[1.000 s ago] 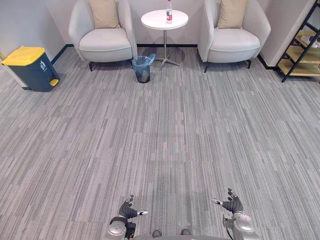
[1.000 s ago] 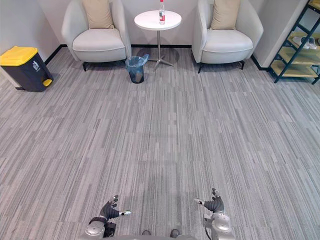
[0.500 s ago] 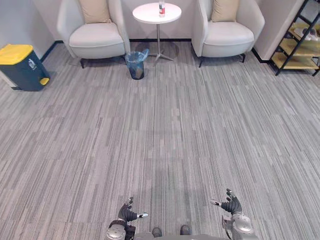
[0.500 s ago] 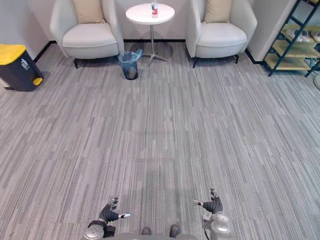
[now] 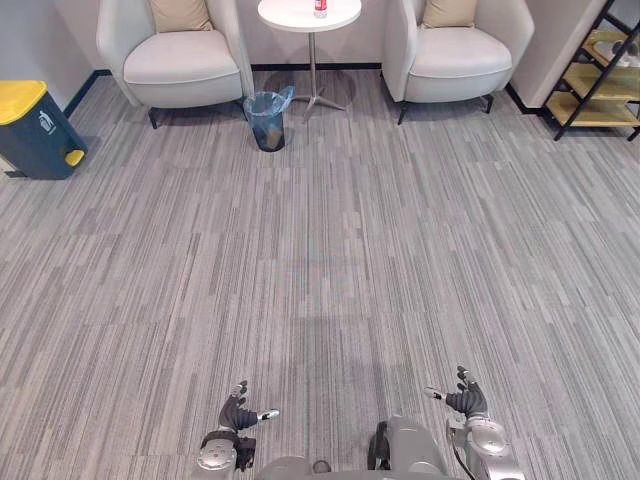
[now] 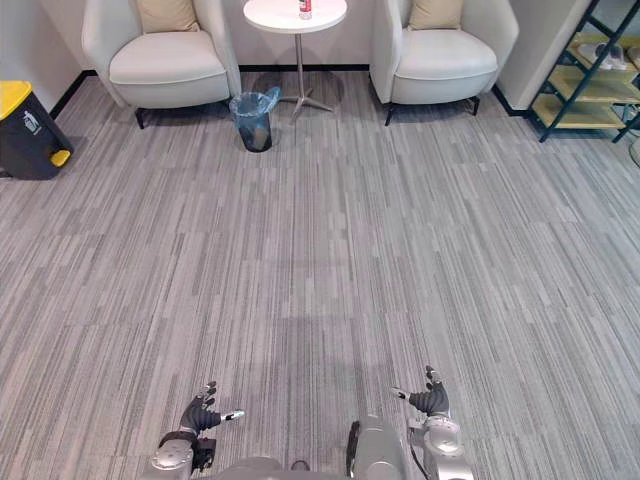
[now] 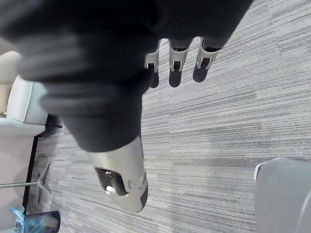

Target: Gather rubbish on tea table into small bin, then transfer packed bag to large trash can.

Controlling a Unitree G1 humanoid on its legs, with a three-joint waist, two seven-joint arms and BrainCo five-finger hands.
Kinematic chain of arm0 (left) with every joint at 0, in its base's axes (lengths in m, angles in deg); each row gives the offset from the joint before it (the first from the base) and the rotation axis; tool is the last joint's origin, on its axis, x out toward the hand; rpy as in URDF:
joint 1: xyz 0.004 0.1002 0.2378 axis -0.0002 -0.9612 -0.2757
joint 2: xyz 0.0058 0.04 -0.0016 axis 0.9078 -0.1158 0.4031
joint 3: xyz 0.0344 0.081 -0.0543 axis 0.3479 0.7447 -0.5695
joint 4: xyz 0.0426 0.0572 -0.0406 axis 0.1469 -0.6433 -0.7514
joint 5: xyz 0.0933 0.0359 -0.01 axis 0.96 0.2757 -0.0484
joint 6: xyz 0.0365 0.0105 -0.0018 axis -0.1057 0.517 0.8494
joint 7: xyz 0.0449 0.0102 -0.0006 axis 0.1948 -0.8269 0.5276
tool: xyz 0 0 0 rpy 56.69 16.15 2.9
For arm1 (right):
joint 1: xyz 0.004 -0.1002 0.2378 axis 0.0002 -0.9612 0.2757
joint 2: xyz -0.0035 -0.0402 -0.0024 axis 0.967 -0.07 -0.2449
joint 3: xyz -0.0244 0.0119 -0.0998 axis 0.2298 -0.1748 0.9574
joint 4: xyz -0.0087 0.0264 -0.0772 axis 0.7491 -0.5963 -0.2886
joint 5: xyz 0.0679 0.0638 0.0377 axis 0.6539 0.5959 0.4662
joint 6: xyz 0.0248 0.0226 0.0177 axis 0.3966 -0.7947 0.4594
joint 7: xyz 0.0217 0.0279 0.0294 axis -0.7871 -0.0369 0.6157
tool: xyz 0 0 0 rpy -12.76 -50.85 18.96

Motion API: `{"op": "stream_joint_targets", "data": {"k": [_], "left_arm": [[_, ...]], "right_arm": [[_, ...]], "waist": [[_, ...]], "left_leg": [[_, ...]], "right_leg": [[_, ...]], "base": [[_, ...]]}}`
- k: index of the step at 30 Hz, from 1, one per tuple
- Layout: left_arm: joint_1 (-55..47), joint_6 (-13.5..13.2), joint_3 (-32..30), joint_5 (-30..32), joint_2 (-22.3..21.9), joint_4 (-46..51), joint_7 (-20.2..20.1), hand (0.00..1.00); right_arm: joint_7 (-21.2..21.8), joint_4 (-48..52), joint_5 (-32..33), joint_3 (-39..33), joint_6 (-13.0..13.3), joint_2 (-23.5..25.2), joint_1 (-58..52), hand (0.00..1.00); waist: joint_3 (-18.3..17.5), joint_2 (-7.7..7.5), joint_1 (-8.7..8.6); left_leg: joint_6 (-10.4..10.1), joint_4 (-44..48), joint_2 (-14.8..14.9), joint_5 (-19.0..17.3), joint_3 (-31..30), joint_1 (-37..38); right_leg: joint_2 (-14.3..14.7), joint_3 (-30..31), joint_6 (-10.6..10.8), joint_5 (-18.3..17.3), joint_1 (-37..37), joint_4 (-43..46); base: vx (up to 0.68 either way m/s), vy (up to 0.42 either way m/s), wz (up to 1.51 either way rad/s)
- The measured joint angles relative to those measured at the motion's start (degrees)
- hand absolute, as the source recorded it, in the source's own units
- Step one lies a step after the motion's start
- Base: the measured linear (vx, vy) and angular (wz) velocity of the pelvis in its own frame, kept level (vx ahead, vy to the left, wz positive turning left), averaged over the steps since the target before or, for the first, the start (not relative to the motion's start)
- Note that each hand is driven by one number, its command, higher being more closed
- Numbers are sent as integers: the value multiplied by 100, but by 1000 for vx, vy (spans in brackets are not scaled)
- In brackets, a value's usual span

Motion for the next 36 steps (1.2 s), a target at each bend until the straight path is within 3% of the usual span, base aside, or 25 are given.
{"op": "stream_joint_targets", "data": {"k": [1,3,4,5,6,7,9,11,13,16,17,18,19,20,21,24,25,26,27,28,30,31,33,34,36], "left_arm": [[27,11,-60,-4,-59,-36,3,0],[67,-6,-86,-4,-95,-15,20,0],[119,-9,-89,-11,-106,-19,62,0],[138,-9,-95,-17,-123,-18,82,0],[142,-13,-108,-25,-162,-13,97,0],[113,-32,-107,-35,-188,-15,92,0],[109,-64,-102,-55,-220,-10,88,0],[152,-83,-106,-58,-232,1,91,0],[154,-85,-112,-60,-235,11,97,0],[136,-84,-108,-61,-368,75,96,0],[129,-84,-108,-61,-393,106,95,0],[129,-85,-108,-60,-442,116,94,0],[115,-88,-117,-58,-450,111,97,0],[28,-88,-139,-59,-415,112,100,0],[51,-94,-196,-59,-395,113,99,0],[81,-87,-290,-59,-412,77,91,0],[86,-85,-289,-59,-404,3,91,0],[68,-74,-287,-58,-363,-91,90,0],[67,-60,-285,-57,-341,-135,93,0],[46,-34,-256,-57,-294,-137,96,0],[16,-31,-134,-57,-192,-139,102,0],[56,-35,-101,-59,-181,-140,101,0],[119,-38,-106,-60,-181,-158,101,0],[214,-38,-105,-59,-200,-276,99,0],[257,-39,-99,-56,-194,-365,99,0]], "right_arm": [[-4,-13,0,-5,-5,-57,-29,0],[-4,-5,2,-12,-9,-68,46,0],[-3,3,5,-8,-1,-53,127,0],[-4,18,9,2,8,-57,134,0],[-6,37,19,41,11,-61,117,0],[-8,40,45,94,22,-56,106,0],[-10,40,136,106,87,-62,139,0],[-21,30,142,99,118,-85,207,0],[-22,8,153,97,115,-67,295,0],[-28,-26,189,28,109,-70,306,0],[-31,-27,189,7,109,-84,311,0],[-48,-60,189,0,108,-121,314,0],[-57,-116,188,7,98,-162,331,0],[-54,-165,183,108,84,-117,367,0],[-44,-167,178,175,87,-78,369,0],[-23,-198,127,228,86,-61,359,0],[-17,-235,125,228,86,-47,345,0],[-12,-278,124,234,90,-6,348,0],[-6,-294,123,235,93,17,345,0],[2,-349,119,242,91,60,336,0],[6,-356,94,278,90,96,262,0],[6,-358,69,277,90,89,212,0],[9,-479,68,274,86,74,259,0],[9,-481,69,275,86,53,308,0],[9,-513,69,276,85,63,296,0]], "waist": [[-9,10,-22],[-24,84,-18],[-20,94,-14],[-8,117,-12],[10,147,3],[15,140,12],[32,115,56],[42,119,171],[112,125,229],[266,-8,361],[262,42,369],[224,152,440],[223,230,500],[167,200,570],[140,21,612],[130,-113,617],[120,-164,622],[121,-237,616],[125,-251,609],[127,-253,578],[133,-245,430],[133,-243,411],[164,-182,298],[214,-91,269],[217,-90,169]], "left_leg": [[-181,55,93,-117,-109,139],[-356,734,333,-44,-193,-127],[-588,1583,475,97,-196,-444],[-664,2023,560,227,-199,-594],[-680,3122,762,552,-214,-943],[-648,4129,962,556,-103,-1239],[-517,4911,1174,482,159,-1587],[-338,5207,1310,371,336,-2236],[-256,4867,1193,282,363,-2761],[-356,2430,584,469,467,-3146],[-375,1926,503,625,470,-3200],[-414,920,419,1077,460,-3175],[-320,502,424,1597,433,-3121],[-91,613,316,2044,455,-3047],[113,939,136,1912,440,-3156],[401,1383,-54,1422,495,-3135],[451,1402,-135,1264,513,-2967],[487,1305,-263,1046,503,-2622],[510,1234,-304,970,492,-2441],[519,1055,-349,877,465,-2032],[569,585,-381,830,325,-1265],[569,347,-355,830,273,-940],[566,113,-218,831,256,-594],[565,30,-79,831,231,-400],[494,-86,42,811,176,-162]], "right_leg": [[1,-33,-390,447,35,113],[145,-197,-530,164,173,102],[281,-238,-611,101,421,-110],[363,-259,-618,97,586,-260],[545,-279,-640,98,1107,-683],[672,-257,-665,86,1675,-1056],[759,-134,-691,61,2161,-1417],[800,77,-692,58,2570,-1813],[762,200,-691,-3,2867,-2049],[383,329,-391,-191,3318,-2236],[352,332,-320,-240,3385,-2273],[339,408,-179,-375,3487,-2296],[349,529,-64,-509,3581,-2296],[262,649,-24,-688,3712,-2268],[58,756,36,-823,3674,-2079],[-210,981,169,-974,3245,-698],[-299,1151,374,-928,3023,2],[-452,1309,1163,-677,2687,1112],[-489,1360,1396,-655,2502,1680],[-562,1272,1256,-732,2116,2617],[-585,761,670,-1028,1631,3121],[-563,503,405,-1175,1286,2897],[-462,223,290,-1227,812,2079],[-338,101,166,-1086,617,1228],[-164,139,155,-489,513,-81]], "base": [[587,-226,44],[535,-263,17],[483,-268,7],[491,-240,4],[476,-197,6],[467,-177,1],[358,-128,-19],[370,-86,-40],[325,50,-32],[354,138,-22],[428,205,-17],[477,243,-30],[588,307,-49],[598,292,-44],[500,225,-25],[553,224,13],[512,194,4],[407,149,3],[588,167,-2],[474,92,11],[531,65,28],[387,-9,23],[495,-70,16],[526,-112,17],[411,-125,28]]}}
